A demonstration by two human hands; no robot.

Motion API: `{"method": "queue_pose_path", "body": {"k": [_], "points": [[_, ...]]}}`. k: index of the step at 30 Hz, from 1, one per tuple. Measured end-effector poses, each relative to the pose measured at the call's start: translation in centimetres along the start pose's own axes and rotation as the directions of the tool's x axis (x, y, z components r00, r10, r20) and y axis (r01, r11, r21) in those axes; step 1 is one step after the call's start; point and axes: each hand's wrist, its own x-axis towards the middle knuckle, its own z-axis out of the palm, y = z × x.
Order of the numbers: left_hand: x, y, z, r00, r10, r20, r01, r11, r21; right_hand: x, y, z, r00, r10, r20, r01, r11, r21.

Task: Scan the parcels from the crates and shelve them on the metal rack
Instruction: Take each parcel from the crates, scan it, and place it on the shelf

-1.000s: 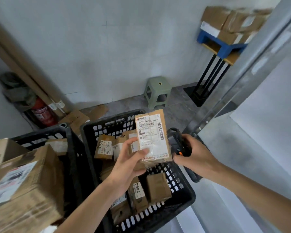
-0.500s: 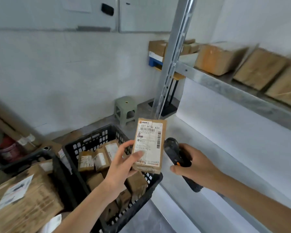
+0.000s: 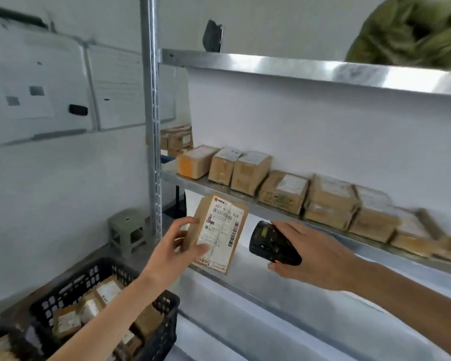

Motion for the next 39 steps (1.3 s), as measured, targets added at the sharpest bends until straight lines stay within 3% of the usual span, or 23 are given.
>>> {"method": "queue_pose_path", "body": {"k": [9, 18, 27, 39], "points": [[-7.8, 10.3, 15.4, 0.985, 0.119, 0.125, -0.126, 0.991, 0.047, -20.9, 6.6, -10.8, 0.995, 0.097, -0.009, -0.097, 0.966, -0.238], [-15.1, 16.9, 26.5, 0.955, 0.220, 0.199, -0.227, 0.974, 0.010, -37.2, 9.2, -17.1, 0.977, 0.211, -0.030, -0.212, 0.941, -0.262], [-17.1, 20.8, 32.8, 0.912, 0.277, 0.301, -0.279, 0.960, -0.036, -43.8, 11.2, -19.8, 0.954, 0.258, -0.152, -0.297, 0.881, -0.368], [-17.3, 22.7, 37.1, 0.886, 0.298, 0.355, -0.287, 0.954, -0.084, -47.1, 12.8, -20.8, 0.933, 0.317, -0.172, -0.361, 0.809, -0.464]]}}
